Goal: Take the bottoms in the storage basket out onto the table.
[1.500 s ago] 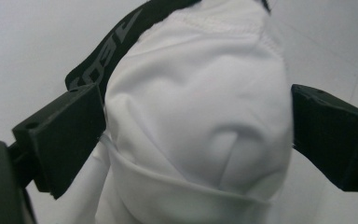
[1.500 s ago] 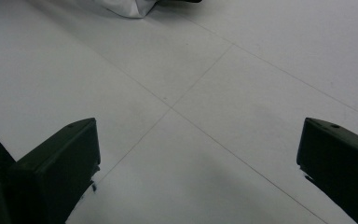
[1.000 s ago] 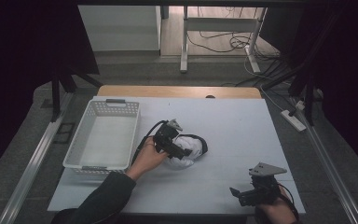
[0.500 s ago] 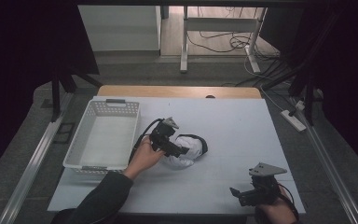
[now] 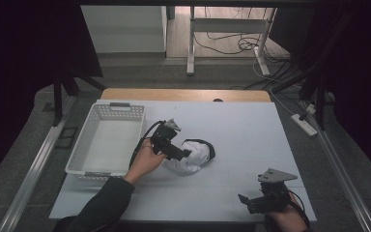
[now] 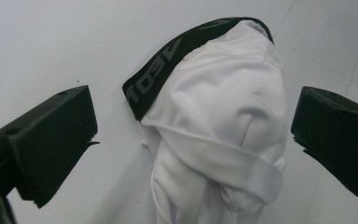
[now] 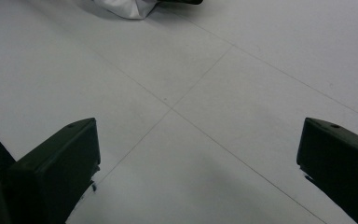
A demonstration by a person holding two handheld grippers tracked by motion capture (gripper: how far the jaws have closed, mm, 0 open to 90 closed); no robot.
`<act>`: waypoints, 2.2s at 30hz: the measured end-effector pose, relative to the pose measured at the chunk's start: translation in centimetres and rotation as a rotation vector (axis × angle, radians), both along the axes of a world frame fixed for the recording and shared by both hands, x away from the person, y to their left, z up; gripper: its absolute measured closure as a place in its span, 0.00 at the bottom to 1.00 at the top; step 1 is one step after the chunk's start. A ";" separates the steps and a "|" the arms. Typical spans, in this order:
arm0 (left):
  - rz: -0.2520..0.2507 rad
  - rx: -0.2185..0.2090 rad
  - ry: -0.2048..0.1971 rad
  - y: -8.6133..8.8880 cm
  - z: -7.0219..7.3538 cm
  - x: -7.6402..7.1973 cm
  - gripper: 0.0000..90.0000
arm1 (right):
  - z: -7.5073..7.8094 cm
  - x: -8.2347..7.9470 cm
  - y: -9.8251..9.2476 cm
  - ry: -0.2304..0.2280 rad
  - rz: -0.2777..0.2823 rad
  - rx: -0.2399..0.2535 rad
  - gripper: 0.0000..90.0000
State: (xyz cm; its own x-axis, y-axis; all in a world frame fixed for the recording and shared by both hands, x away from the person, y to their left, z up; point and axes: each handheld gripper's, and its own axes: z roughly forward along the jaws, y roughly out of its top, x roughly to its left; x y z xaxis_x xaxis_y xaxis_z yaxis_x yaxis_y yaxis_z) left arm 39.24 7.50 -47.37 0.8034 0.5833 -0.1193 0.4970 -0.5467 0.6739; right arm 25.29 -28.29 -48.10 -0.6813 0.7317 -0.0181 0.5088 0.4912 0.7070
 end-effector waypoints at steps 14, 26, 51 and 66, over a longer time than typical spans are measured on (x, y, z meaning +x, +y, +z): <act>0.034 0.010 -0.011 1.0 0.5 0.1 0.00 | 0.0 0.0 0.0 0.000 0.000 -0.001 0.00; 0.059 0.006 -0.027 2.0 1.2 0.0 0.00 | 0.0 0.0 0.0 0.001 0.000 -0.001 0.00; 0.127 -0.016 -0.050 5.1 2.7 -0.2 0.00 | 0.0 0.0 0.0 0.002 -0.001 -0.002 0.00; 0.167 -0.022 -0.052 7.0 2.9 -0.4 0.00 | 0.0 0.0 0.0 0.003 -0.001 0.000 0.00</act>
